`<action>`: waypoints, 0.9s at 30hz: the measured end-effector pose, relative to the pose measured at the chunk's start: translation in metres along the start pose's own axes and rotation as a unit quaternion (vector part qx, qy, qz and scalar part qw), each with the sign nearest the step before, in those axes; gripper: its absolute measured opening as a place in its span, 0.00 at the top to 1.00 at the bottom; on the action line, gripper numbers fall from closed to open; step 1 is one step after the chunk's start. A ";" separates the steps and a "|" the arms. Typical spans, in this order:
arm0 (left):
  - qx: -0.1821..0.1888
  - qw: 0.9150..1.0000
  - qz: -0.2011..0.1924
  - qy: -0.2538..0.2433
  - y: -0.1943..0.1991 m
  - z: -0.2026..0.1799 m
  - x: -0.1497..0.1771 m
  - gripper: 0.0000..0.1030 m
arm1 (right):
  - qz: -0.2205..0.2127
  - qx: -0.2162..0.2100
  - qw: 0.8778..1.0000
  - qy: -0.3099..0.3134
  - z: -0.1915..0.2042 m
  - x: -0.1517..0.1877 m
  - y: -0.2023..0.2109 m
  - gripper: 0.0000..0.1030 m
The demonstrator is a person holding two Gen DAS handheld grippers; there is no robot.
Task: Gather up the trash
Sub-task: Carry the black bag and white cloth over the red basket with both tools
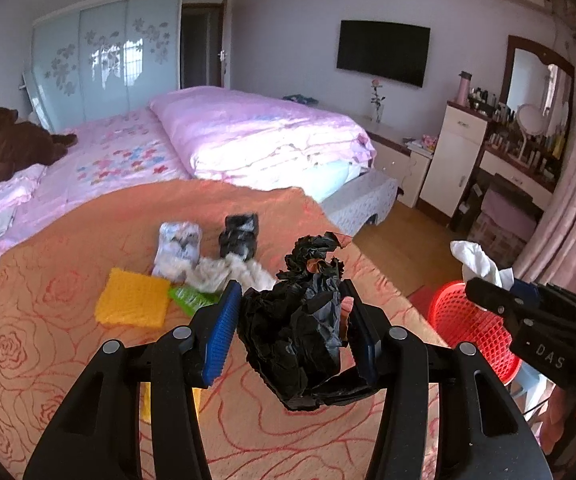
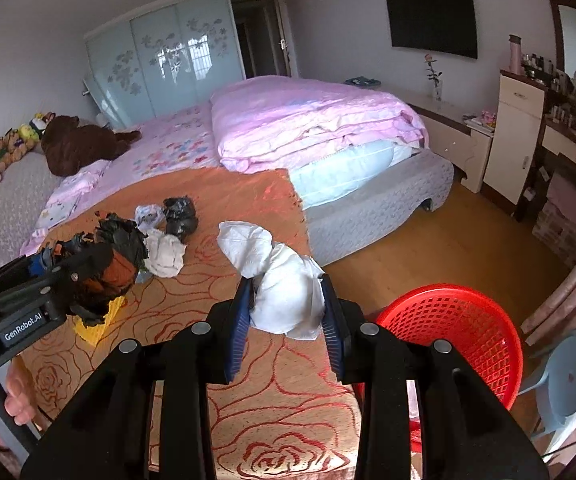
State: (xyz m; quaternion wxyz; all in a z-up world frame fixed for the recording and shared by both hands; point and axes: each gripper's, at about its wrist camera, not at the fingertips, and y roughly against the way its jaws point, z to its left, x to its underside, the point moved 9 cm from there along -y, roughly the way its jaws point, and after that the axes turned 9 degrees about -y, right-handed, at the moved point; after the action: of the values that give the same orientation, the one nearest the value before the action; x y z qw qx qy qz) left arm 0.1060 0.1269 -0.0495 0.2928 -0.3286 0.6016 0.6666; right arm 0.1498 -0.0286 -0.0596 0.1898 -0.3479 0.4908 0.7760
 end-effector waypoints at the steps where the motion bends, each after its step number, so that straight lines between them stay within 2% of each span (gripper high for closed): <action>1: 0.001 1.000 -0.002 -0.001 0.000 -0.002 -0.003 0.53 | -0.002 0.001 1.000 -0.002 -0.002 -0.001 0.002 0.68; 13: 0.020 1.000 -0.007 -0.016 -0.004 -0.035 -0.015 0.53 | -0.025 0.022 0.999 -0.014 -0.027 -0.013 0.023 0.68; 27: 0.044 0.998 -0.009 -0.045 -0.018 -0.079 -0.032 0.53 | -0.039 0.074 0.996 -0.039 -0.080 -0.019 0.040 0.68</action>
State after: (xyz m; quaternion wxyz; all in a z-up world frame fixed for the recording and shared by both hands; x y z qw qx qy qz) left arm 0.1463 0.0500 -0.0404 0.3396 -0.2903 0.6138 0.6508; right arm 0.1656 -0.1168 -0.0429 0.2639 -0.3208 0.5254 0.7426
